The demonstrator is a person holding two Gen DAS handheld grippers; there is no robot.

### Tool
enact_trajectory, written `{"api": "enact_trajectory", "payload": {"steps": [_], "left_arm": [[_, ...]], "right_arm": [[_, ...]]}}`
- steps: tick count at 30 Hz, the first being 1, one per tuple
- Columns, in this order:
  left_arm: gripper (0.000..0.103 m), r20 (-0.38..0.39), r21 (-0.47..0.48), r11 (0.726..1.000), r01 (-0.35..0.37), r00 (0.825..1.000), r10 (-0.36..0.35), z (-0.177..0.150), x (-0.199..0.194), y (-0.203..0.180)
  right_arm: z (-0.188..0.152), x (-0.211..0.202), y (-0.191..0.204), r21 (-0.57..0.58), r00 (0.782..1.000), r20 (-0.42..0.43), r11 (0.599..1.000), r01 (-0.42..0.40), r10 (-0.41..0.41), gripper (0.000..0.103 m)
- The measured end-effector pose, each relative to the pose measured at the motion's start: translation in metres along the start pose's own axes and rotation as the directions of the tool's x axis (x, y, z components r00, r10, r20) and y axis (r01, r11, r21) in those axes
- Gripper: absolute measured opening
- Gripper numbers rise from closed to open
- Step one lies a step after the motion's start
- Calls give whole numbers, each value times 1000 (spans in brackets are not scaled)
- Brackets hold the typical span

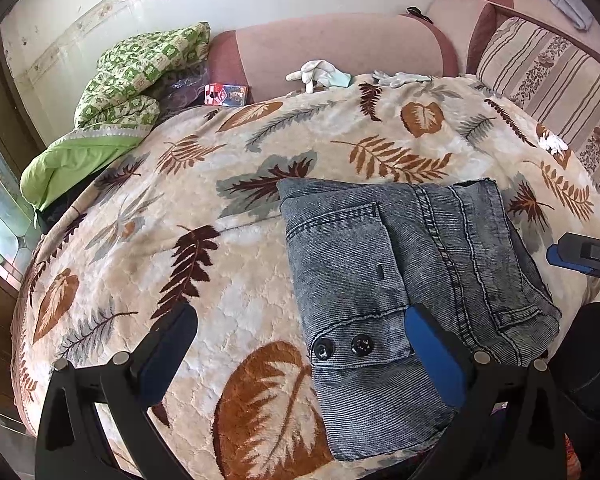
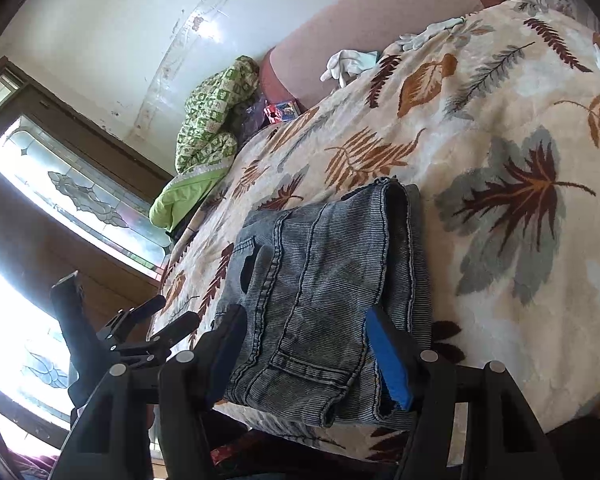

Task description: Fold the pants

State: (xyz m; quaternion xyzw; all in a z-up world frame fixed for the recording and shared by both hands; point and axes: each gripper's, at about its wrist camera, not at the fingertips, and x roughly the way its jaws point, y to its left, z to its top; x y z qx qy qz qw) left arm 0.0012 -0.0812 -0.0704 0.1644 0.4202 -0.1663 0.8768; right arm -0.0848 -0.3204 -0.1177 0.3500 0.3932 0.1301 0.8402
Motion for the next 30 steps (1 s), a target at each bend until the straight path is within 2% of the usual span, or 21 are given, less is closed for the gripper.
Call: {"api": "enact_trajectory", "payload": {"steps": [30], "left_arm": [[103,-59,5,1000,-1,998,1,-5,24,-3]], "right_arm": [[-2,14,-27,46,1000,-13,999,-2,2,66]]}}
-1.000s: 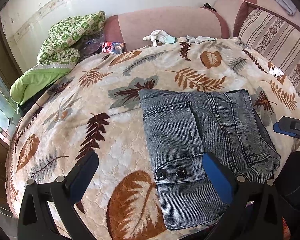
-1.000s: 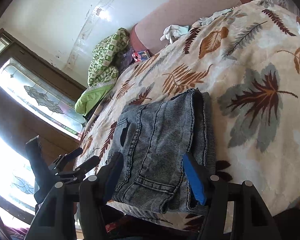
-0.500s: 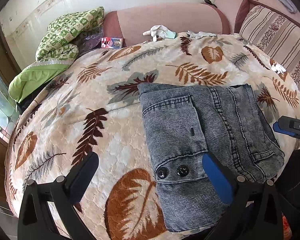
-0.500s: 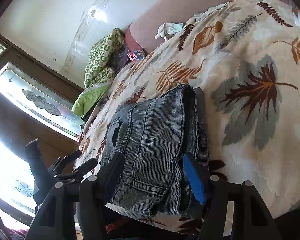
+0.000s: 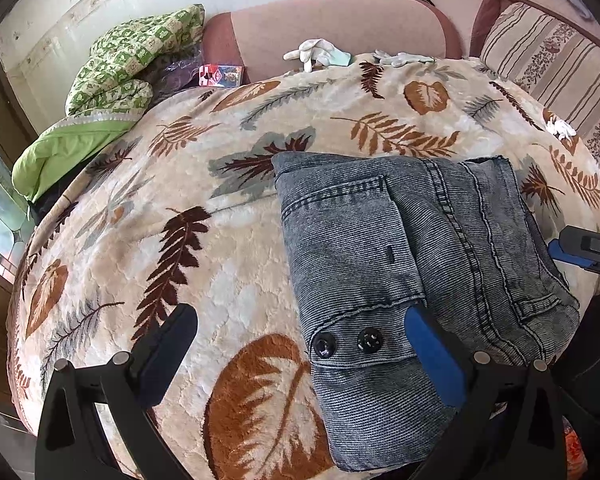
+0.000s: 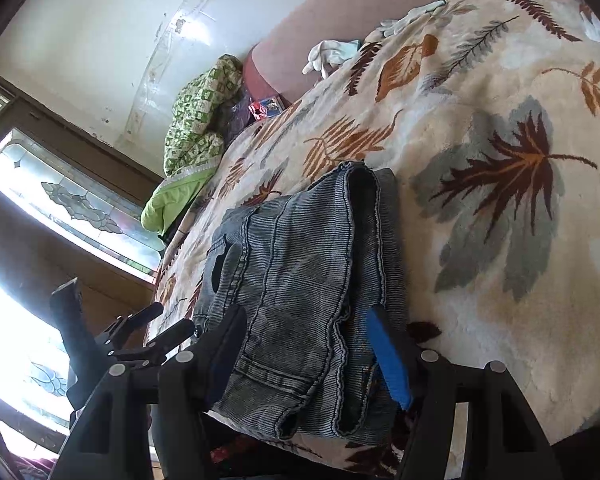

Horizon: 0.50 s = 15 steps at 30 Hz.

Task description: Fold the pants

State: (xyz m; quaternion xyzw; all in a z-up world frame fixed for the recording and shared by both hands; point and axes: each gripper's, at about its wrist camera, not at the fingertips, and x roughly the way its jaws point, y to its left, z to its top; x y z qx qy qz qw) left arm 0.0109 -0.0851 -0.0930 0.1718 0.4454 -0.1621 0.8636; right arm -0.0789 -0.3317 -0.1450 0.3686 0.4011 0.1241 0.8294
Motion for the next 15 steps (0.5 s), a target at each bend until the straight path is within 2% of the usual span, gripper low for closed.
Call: {"api": "enact_trajectory", "payload": {"steps": [10,15], "left_arm": [[103,-18,-3,1000,11,1000,-11,0,9,-1],[103,-24,-9,1000,20,1000,-20,-2,13,0]], "right_arm": [[3,0,-7,14,1000,12,1000,-24,24,66],[4,-1,-7,5,1000,28,1000,3,-3,68]]}}
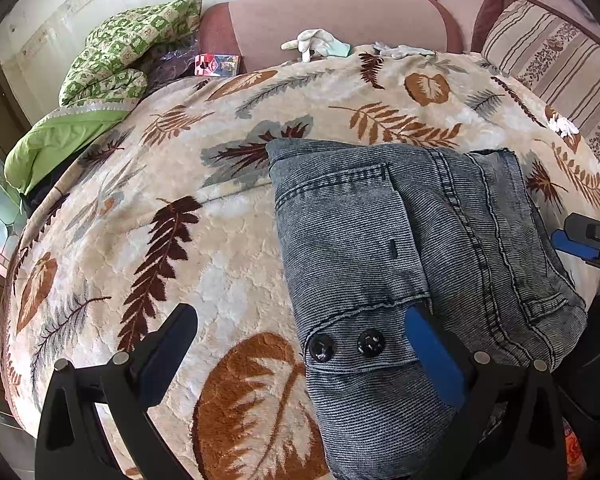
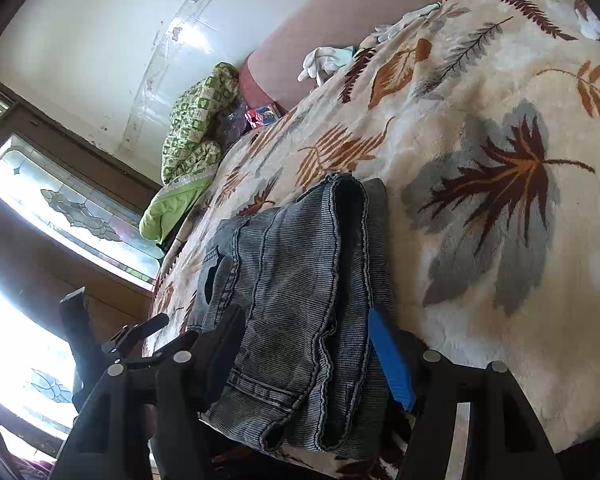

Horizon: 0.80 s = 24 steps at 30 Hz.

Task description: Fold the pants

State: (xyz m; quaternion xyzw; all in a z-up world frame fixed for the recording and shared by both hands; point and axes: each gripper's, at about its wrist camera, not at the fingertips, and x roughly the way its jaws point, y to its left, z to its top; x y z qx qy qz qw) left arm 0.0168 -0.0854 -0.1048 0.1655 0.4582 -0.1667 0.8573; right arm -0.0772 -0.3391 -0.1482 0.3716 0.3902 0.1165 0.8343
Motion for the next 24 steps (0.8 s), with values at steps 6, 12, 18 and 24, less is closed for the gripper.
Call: {"api": "enact_trajectory", "payload": {"steps": [6,12,18,24], "left_arm": [[103,-9,-4,1000,3,1000,-3,-3,6,1],[103,-13,-23,1000,11,1000,-11,-6,10,4],[103,-12,-27,1000,4,1000,-5,-8,10,5],[103,-15,-19,1000,-15,1000,15,-7,9,2]], "right_arm": [[-2,5,7,-43,998,-6,998,54,-54,68],[-1,5,2,-17,999,-6,999,51,-51,68],[-2,6,4,-41,998,-10,997,66,-67,68],[-2,6,4,-40,998,-11,997,59,-60,68]]}}
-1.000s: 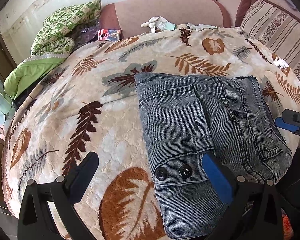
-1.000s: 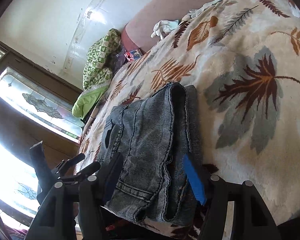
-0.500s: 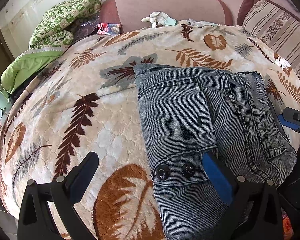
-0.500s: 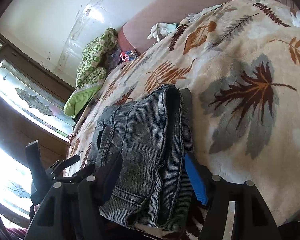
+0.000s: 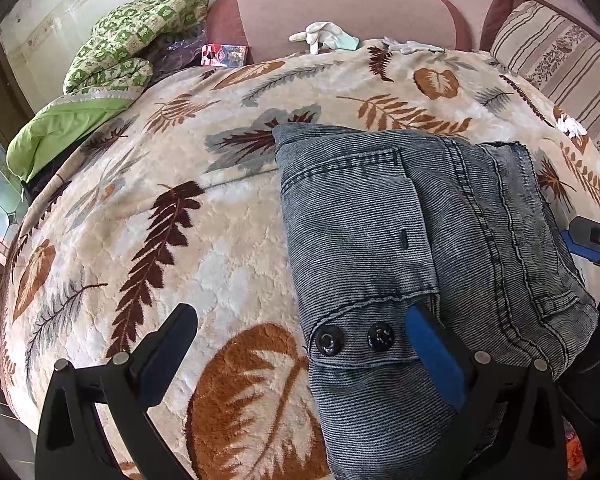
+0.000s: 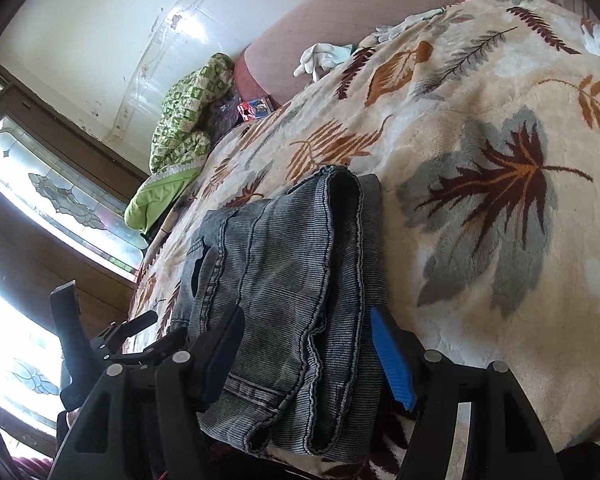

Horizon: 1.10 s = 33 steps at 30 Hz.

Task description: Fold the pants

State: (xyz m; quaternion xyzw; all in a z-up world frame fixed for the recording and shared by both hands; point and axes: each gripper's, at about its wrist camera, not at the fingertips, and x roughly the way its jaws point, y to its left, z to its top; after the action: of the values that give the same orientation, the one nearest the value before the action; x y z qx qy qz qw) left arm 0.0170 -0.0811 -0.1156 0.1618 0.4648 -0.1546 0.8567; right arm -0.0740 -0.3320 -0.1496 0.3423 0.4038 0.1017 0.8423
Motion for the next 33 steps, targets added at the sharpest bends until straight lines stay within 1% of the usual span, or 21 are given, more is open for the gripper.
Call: {"api": "enact_trajectory", "payload": {"steps": [13,18,21,26,30,33], "left_arm": [[103,1,7,1000,-24,1000,24,-1,-3,-3],[103,1,4,1000,-15,1000,15,-3,-3,-1],[103,6,0,1000,3,1000,-3,-2,-7,4],[103,62,-60,997,51,997,-47,5,-19,32],[103,41,-135,985,103,994,-98,8,-12,57],[103,12,-180,975,129,992,-129,4,0,67]], "right_arm": [[-1,-2,0,-2,1000,1,1000,-9,9,68],[-2,-2,1,-7,1000,-2,1000,2,-2,68],[-3,-1,1,-7,1000,-4,1000,11,-11,68],[-1,-2,-4,21,1000,6,1000,20,-20,68],[2,-8,-15,85,999,32,996,15,-18,68],[4,-11,-24,137,999,49,991,6,-13,68]]}}
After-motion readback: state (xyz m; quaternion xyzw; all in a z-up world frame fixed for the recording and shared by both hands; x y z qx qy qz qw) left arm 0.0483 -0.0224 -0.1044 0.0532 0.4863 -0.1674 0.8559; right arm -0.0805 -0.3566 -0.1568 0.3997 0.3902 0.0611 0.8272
